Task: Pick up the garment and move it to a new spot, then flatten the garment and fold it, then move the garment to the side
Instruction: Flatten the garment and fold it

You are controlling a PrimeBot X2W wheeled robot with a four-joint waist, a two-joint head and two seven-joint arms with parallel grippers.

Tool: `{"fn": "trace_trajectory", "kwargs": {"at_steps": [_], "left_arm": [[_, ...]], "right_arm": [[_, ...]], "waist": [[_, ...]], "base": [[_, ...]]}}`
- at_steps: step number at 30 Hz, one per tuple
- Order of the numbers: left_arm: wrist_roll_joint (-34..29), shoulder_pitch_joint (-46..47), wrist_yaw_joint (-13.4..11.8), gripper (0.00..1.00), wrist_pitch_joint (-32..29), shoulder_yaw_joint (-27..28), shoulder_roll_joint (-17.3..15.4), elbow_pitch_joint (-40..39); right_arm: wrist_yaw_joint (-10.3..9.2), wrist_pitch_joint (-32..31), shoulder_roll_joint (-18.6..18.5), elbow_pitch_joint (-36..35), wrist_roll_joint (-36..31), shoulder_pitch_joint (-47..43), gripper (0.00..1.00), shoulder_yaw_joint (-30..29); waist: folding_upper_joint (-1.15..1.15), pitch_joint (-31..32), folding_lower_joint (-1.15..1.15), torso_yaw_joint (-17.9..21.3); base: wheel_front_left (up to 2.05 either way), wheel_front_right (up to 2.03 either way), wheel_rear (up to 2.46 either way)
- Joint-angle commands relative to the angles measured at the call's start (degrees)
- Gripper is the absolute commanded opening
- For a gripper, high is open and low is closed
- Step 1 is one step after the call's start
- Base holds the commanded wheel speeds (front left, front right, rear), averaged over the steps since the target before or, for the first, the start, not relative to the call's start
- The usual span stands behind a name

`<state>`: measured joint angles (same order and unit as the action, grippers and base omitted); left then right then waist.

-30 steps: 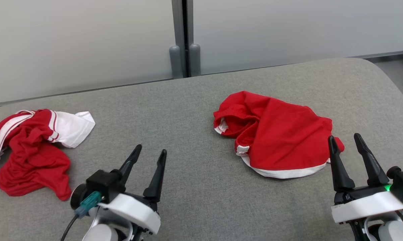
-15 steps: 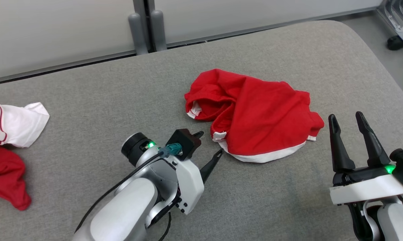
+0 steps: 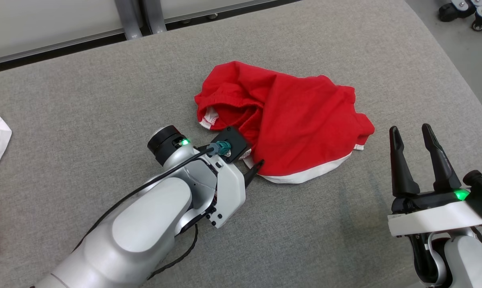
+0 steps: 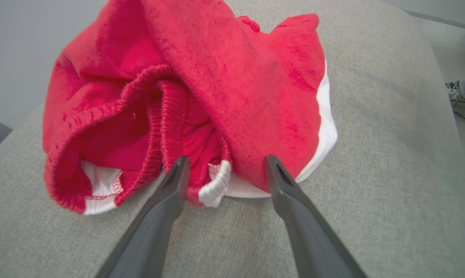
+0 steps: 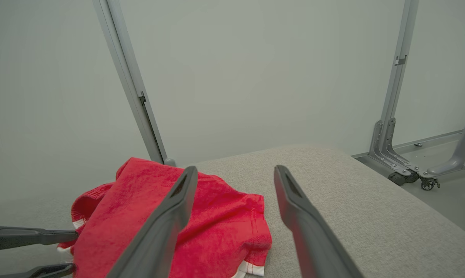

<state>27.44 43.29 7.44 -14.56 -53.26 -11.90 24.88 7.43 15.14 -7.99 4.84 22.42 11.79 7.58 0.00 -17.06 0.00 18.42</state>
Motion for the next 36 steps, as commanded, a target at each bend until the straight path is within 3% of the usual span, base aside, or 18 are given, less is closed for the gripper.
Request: {"fn": "trace_trajectory", "kwargs": {"at_steps": [1,3,4,6,7,14,23,31,36], "left_arm": [[0.38,1.58,0.03,1.00,0.24,-1.04,-0.36,0.88],[0.46,2.54,0.03,0.99,0.38,-1.86,-0.40,2.45],[0.49,2.84,0.03,0.77,0.35,-2.05,-0.31,3.41],[0.68,3.35,0.03,0.17,0.54,-2.57,0.23,4.95],[1.16,3.29,0.03,0.00,0.53,-2.94,0.51,5.68],[4.85,2.71,0.03,0.00,5.53,-3.69,1.42,9.00],[13.15,-3.81,-0.26,0.00,11.27,1.16,1.08,7.66],[21.48,-12.78,-1.25,0.00,13.87,7.24,-3.00,4.46],[24.22,-18.88,-3.64,0.00,14.91,9.39,-5.74,1.09]], "right_arm": [[0.12,0.00,0.11,-0.02,-0.47,0.46,1.00,-0.31],[0.12,0.00,0.36,0.20,-0.50,0.65,1.00,-0.24],[0.12,0.00,0.35,0.36,-0.49,0.76,1.00,-0.21],[0.12,0.00,0.31,0.59,-0.56,0.81,1.00,-0.02],[0.12,0.00,0.28,0.69,-0.62,0.80,1.00,0.06],[0.12,0.01,-0.96,1.03,-0.70,0.71,1.00,-0.12],[0.12,0.01,-3.01,2.17,-0.44,-1.22,1.00,0.65],[0.12,0.00,-4.81,3.37,0.34,-2.02,1.00,2.66],[0.12,0.00,-5.69,4.37,0.79,-2.70,1.00,3.37]], "waist": [[0.00,-0.34,0.00,-0.03],[0.00,-0.39,0.00,-0.26],[0.00,-0.32,0.00,-0.44],[0.00,-0.09,0.00,-0.88],[0.00,0.06,0.00,-1.13],[0.00,2.16,0.00,-4.15],[0.00,7.10,0.00,-10.29],[0.00,10.35,0.00,-15.53],[0.00,11.43,0.00,-17.46]], "base": [[0.00,0.00,0.00],[0.00,0.00,0.00],[0.00,0.00,0.00],[0.00,0.00,0.00],[0.00,0.00,0.00],[0.00,0.00,0.00],[0.00,0.00,0.00],[0.00,0.00,0.00],[0.00,0.00,0.00]]}}
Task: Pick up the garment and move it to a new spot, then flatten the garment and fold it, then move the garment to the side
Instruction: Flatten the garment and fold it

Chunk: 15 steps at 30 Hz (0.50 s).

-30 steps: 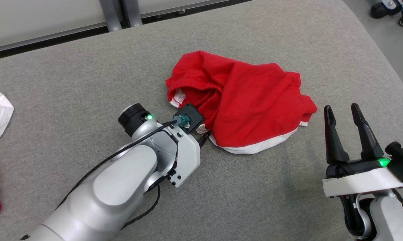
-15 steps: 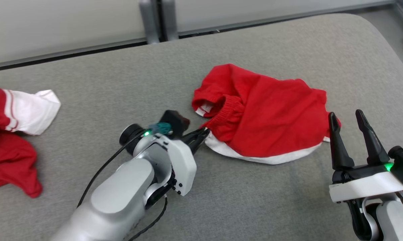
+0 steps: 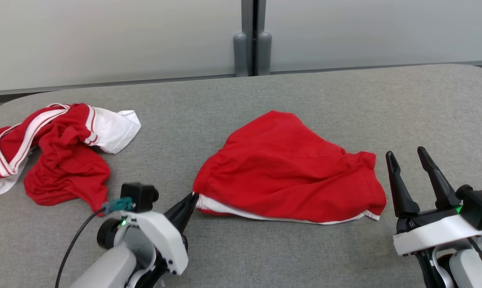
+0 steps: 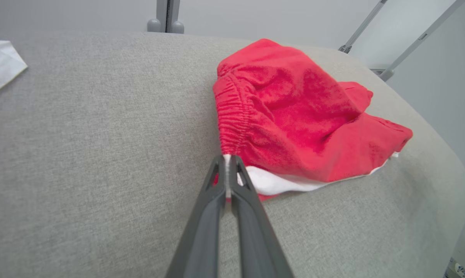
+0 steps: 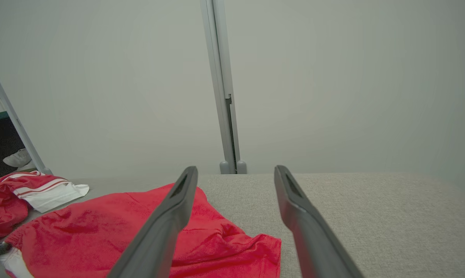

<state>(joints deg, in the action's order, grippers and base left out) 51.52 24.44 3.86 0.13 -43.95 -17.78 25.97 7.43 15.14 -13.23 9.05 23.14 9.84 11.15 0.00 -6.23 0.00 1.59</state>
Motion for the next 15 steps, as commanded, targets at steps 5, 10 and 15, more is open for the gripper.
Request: {"fn": "trace_trajectory", "kwargs": {"at_steps": [5,10,15], "left_arm": [[2.36,-6.41,-3.00,0.00,0.61,1.69,-2.68,-3.79],[4.02,-11.51,-6.05,0.00,1.58,3.45,-4.84,-7.32],[3.92,-14.07,-8.03,0.89,2.45,4.09,-5.92,-9.49]], "right_arm": [[0.12,0.00,-0.93,0.75,0.63,-1.00,1.00,0.22],[0.12,0.00,-1.11,1.27,0.70,-1.31,1.00,0.61],[0.12,0.00,-1.29,1.88,0.96,-1.36,1.00,0.91]], "waist": [[0.00,1.27,0.00,-1.84],[0.00,1.63,0.00,-2.50],[0.00,1.87,0.00,-2.96]], "base": [[0.00,0.00,0.00],[0.00,0.00,0.00],[0.00,0.00,0.00]]}}
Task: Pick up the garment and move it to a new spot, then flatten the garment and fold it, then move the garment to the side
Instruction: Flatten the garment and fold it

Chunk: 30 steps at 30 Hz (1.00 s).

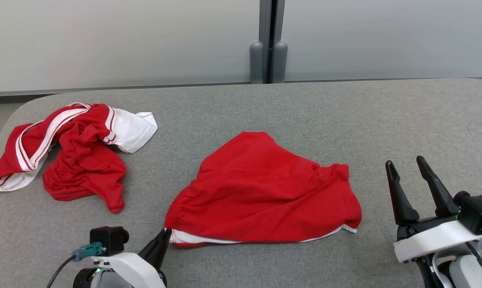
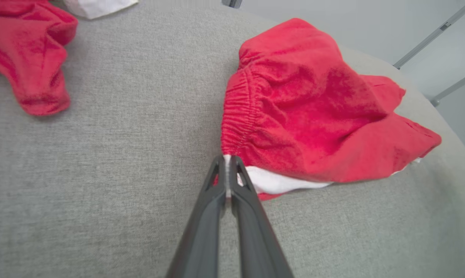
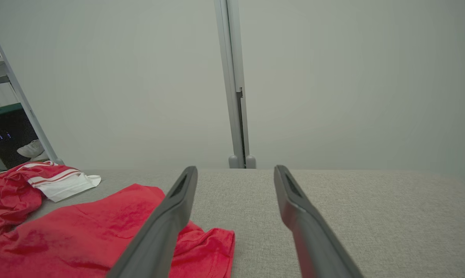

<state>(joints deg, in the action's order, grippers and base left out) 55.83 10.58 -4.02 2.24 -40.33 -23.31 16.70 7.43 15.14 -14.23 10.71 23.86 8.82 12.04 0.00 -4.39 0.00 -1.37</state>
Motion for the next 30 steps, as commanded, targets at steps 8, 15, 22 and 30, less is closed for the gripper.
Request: {"fn": "trace_trajectory", "kwargs": {"at_steps": [8,15,22,30], "left_arm": [[-0.81,-2.55,-2.62,1.00,6.57,3.74,-1.18,-4.49],[-7.38,-4.91,-5.56,1.00,12.83,10.11,-1.85,-11.31],[-17.36,-9.42,-7.05,1.00,13.01,18.42,0.33,-17.70],[-25.42,-14.74,-5.51,1.00,13.02,24.61,4.35,-18.83]], "right_arm": [[0.12,0.00,0.61,1.12,0.75,-2.50,1.00,0.08],[0.12,0.00,1.66,0.17,0.88,-5.91,1.00,-0.53],[0.12,0.00,2.53,-1.11,0.38,-7.76,1.00,-1.14],[0.12,0.00,3.28,-1.04,-0.07,-9.44,1.00,-1.25]], "waist": [[0.00,2.63,0.00,-0.31],[0.00,4.69,0.00,-0.60],[0.00,5.29,0.00,-0.12],[0.00,5.33,0.00,0.32]], "base": [[0.00,0.00,0.00],[0.00,0.00,0.00],[0.00,0.00,0.00],[0.00,0.00,0.00]]}}
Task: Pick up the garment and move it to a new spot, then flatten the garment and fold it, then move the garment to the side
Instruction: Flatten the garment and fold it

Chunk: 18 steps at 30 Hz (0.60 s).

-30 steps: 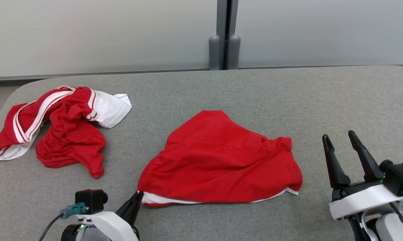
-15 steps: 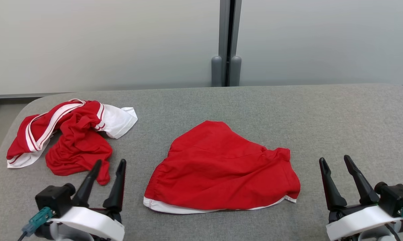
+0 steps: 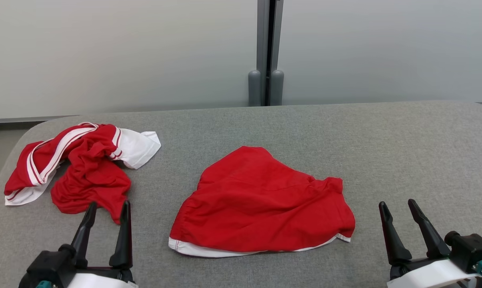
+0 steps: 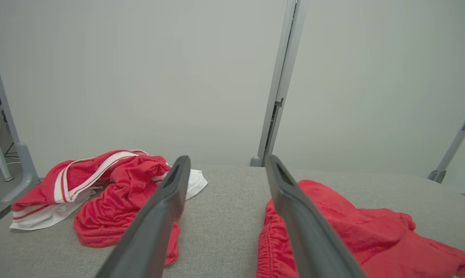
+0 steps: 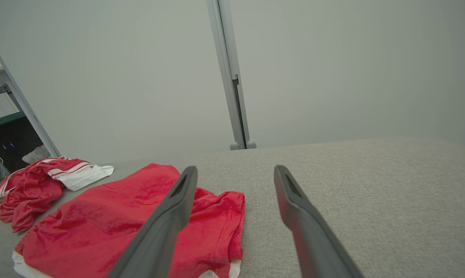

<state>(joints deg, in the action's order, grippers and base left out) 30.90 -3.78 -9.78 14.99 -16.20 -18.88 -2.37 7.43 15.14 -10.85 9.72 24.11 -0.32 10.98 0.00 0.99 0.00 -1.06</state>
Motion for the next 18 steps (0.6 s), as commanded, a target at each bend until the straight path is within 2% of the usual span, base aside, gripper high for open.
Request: {"fn": "trace_trajectory", "kwargs": {"at_steps": [1,6,18], "left_arm": [[-0.90,-0.80,0.69,1.00,0.27,0.82,0.56,0.81],[-3.24,-1.68,2.42,1.00,0.28,4.06,3.71,2.68],[-6.11,-1.73,5.30,1.00,0.28,7.37,6.64,3.75]], "right_arm": [[0.12,0.00,-0.09,-0.03,-0.35,-0.26,1.00,-0.20],[0.12,0.00,-0.19,-0.01,-0.72,0.39,1.00,-0.46],[0.12,0.00,-0.20,0.69,-1.14,0.51,1.00,-0.28]], "waist": [[0.00,-0.09,0.00,0.02],[0.00,-0.12,0.00,-0.10],[0.00,-0.01,0.00,0.13]], "base": [[0.00,0.00,0.00],[0.00,0.00,0.00],[0.00,0.00,0.00]]}}
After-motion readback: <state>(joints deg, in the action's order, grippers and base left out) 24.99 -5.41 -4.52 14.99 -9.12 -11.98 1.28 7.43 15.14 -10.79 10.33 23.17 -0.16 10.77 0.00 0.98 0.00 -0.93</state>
